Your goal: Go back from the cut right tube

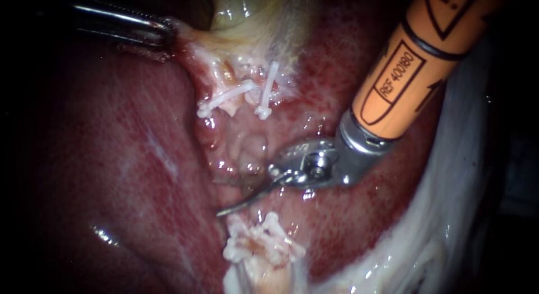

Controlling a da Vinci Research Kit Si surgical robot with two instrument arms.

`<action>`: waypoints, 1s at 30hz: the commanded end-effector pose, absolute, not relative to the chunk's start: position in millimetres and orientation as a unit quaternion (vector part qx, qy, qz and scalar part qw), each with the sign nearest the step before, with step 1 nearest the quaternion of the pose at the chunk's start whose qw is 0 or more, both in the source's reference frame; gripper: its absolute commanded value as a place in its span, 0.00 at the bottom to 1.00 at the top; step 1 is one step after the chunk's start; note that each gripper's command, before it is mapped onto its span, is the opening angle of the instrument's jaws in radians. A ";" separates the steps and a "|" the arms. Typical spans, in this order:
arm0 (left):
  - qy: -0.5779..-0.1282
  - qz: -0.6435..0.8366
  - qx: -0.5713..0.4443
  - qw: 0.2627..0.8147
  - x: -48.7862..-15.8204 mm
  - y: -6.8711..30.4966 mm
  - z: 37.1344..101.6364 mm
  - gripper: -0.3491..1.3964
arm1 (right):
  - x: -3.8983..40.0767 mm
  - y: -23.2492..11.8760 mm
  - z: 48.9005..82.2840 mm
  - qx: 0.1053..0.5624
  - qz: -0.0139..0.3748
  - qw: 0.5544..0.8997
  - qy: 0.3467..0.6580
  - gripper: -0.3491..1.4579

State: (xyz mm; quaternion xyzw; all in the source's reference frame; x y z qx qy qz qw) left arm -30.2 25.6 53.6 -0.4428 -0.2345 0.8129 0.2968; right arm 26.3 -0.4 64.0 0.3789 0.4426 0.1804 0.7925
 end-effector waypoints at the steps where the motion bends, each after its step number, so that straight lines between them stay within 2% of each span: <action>1: -0.235 0.813 -0.443 0.297 -30.2 25.6 53.6 0.00 | 25.5 -0.5 63.5 0.349 0.175 0.803 0.451 0.99; 7: -0.235 0.813 -0.443 0.297 -30.2 25.6 53.6 0.00 | 21.1 -0.5 61.8 0.227 0.137 0.849 0.457 0.99; 13: -0.235 0.813 -0.443 0.297 -30.2 25.6 53.6 0.00 | 15.8 1.0 61.1 0.167 0.111 0.874 0.443 0.99; 21: -0.235 0.813 -0.443 0.297 -30.2 25.6 53.6 0.00 | 10.9 3.7 59.3 0.143 0.115 0.888 0.422 0.99; 30: -0.233 0.813 -0.443 0.297 -30.5 25.5 53.9 0.00 | 9.8 4.3 58.6 0.144 0.115 0.889 0.418 0.99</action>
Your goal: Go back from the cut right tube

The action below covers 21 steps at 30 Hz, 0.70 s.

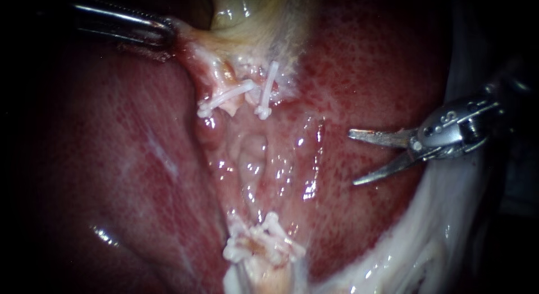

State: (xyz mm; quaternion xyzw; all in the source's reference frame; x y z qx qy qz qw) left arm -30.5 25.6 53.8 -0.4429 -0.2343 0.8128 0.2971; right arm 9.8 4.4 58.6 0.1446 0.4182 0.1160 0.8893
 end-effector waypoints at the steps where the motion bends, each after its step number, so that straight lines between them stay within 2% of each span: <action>1: -0.233 0.813 -0.443 0.297 -30.7 25.4 54.0 0.00 | 9.8 4.3 58.7 0.145 0.114 0.889 0.419 0.99; 13: -0.245 0.819 -0.438 0.277 -33.9 21.8 58.5 0.00 | 9.9 4.3 58.7 0.145 0.115 0.889 0.419 0.99; 21: -0.250 0.821 -0.434 0.273 -34.1 21.3 59.6 0.00 | 9.9 4.3 58.7 0.145 0.115 0.889 0.419 0.99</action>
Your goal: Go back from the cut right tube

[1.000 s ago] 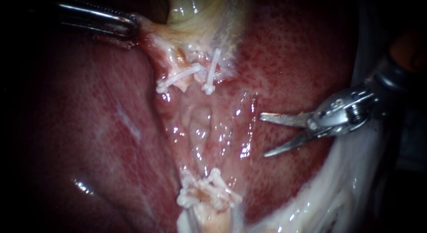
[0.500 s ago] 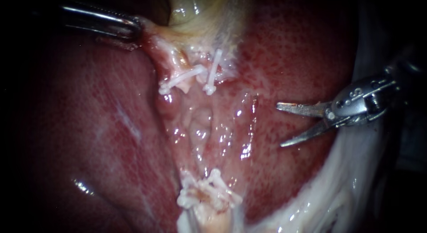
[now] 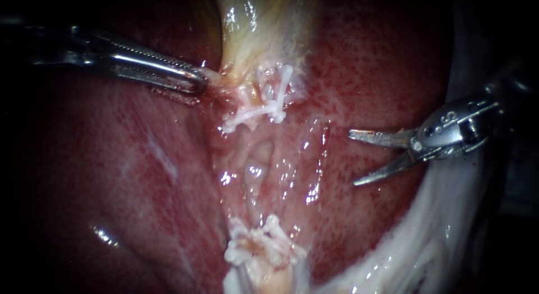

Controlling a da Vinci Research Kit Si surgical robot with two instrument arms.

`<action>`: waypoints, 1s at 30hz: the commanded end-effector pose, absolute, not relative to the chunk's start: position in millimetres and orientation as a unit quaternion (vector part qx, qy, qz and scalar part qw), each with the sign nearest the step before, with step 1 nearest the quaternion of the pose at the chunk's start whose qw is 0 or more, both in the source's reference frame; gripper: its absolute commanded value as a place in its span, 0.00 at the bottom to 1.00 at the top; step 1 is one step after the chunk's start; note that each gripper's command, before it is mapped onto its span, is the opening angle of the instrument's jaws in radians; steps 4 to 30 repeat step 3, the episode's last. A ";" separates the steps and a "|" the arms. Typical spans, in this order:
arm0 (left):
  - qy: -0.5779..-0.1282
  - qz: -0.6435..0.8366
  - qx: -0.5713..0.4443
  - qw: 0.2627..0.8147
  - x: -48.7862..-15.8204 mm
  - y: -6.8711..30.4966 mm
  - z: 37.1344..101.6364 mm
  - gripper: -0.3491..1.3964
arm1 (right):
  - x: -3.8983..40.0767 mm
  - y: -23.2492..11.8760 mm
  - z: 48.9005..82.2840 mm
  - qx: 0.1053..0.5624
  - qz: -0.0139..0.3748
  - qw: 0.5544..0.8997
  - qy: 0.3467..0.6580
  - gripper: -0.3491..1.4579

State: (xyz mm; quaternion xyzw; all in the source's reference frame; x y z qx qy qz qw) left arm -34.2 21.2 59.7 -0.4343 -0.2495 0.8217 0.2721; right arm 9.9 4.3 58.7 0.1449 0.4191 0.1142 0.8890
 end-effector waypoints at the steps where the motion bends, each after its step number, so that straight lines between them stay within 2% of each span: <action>1: -0.251 0.821 -0.434 0.273 -34.1 21.4 59.5 0.00 | 9.9 4.3 58.7 0.146 0.114 0.889 0.420 0.99; 30: -0.252 0.821 -0.434 0.272 -33.9 21.6 59.2 0.00 | 9.9 4.3 58.7 0.148 0.113 0.888 0.421 0.99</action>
